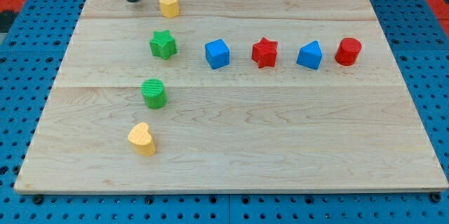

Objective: Put the hexagon at the top center of the board

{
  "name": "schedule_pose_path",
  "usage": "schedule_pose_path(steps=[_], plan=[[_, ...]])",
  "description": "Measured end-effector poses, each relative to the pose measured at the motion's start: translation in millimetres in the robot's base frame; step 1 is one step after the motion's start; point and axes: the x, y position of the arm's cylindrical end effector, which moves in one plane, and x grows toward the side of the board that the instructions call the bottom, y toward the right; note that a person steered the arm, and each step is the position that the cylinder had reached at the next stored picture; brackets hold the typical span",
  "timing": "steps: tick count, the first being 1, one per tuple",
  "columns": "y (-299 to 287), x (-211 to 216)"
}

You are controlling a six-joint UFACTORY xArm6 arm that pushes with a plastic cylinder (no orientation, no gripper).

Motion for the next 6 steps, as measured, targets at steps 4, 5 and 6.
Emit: schedule_pose_path(steps=[4,5,6], plan=[[107,48],[113,47],[124,46]])
